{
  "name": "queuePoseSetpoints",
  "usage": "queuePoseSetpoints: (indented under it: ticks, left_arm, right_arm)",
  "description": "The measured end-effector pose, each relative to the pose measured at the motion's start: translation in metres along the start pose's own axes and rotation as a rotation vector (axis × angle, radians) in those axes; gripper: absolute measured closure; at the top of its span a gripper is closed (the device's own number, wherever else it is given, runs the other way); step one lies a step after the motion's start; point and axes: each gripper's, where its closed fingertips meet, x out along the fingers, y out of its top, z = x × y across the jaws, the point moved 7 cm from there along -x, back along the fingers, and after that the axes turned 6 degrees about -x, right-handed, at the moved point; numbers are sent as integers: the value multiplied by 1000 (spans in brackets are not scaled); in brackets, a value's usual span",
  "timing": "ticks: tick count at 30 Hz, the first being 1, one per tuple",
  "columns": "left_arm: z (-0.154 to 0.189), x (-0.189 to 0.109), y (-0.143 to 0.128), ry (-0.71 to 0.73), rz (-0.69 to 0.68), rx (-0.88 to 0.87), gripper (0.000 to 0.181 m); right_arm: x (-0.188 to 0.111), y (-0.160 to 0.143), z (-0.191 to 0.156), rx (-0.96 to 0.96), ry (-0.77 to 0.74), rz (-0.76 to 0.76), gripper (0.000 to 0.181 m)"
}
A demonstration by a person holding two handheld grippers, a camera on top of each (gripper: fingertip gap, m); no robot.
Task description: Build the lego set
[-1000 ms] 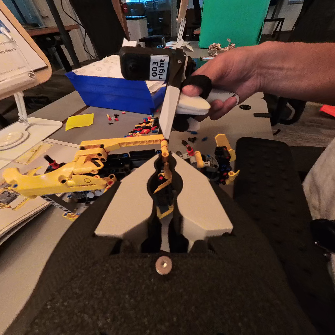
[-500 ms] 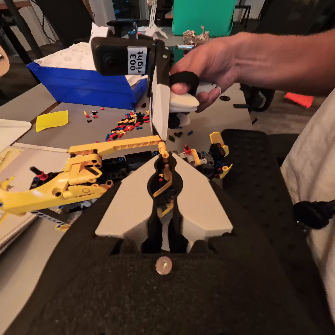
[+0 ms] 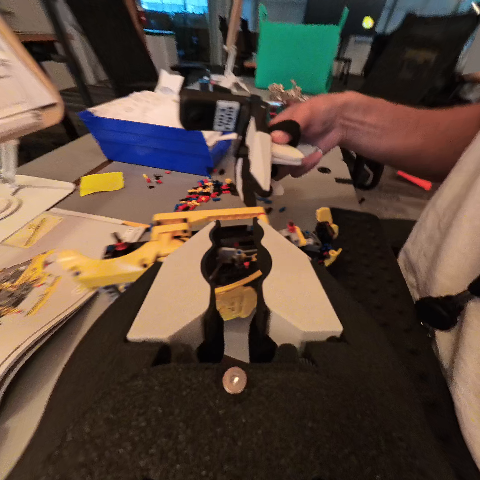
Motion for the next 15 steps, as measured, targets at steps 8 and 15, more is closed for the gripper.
queuePoseSetpoints:
  ticks: [8, 15]
  left_arm:
    - [-56, 3, 4, 210, -133, 102, 139]
    - [-54, 14, 4, 168, -199, 141, 139]
  right_arm:
    - [2, 60, 19, -90, -68, 180, 157]
    - [17, 75, 28, -62, -76, 138, 165]
